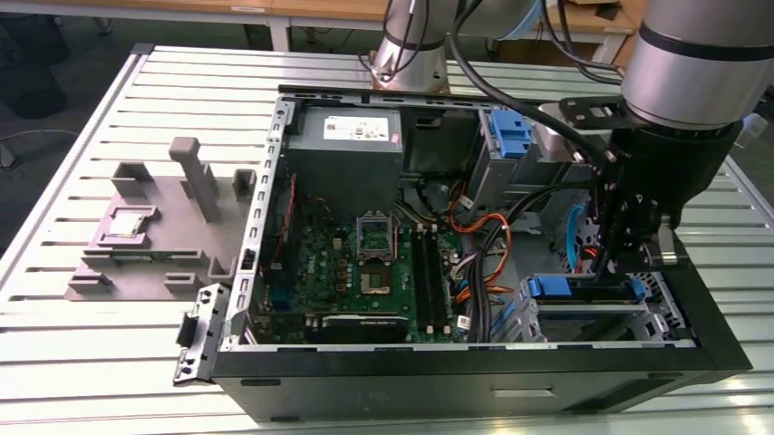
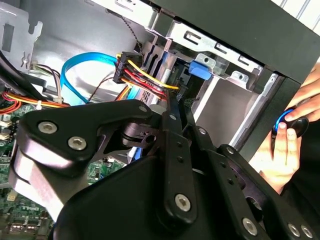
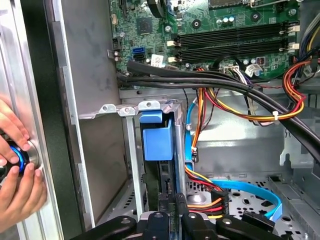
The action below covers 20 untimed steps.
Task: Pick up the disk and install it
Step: 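Insert the first disk wire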
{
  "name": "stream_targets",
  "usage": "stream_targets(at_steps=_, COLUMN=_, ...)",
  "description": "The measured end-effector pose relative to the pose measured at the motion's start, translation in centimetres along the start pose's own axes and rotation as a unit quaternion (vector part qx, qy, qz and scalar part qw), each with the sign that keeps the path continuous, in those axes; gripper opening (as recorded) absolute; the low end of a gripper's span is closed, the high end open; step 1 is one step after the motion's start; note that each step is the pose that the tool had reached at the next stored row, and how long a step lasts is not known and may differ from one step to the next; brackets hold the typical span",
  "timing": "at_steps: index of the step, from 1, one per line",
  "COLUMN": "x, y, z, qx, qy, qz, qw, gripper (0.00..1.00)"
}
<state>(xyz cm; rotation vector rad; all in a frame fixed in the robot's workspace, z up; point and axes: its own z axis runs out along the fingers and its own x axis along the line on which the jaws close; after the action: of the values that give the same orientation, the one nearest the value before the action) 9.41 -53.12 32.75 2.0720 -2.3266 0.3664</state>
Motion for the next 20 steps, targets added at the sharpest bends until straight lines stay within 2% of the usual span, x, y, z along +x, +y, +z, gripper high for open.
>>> stream_targets(at_steps=6, x=0.05, y=-0.1, z=-0.31, qx=-0.0012, qy=-0.0002, qz=0.007, qw=1.0, gripper=0.16)
stream_targets(at_steps=20, x=0.2, y=-0.31, z=-0.22, qx=-0.0028, qy=-0.0015, qz=0.004, qw=1.0, gripper=0.16)
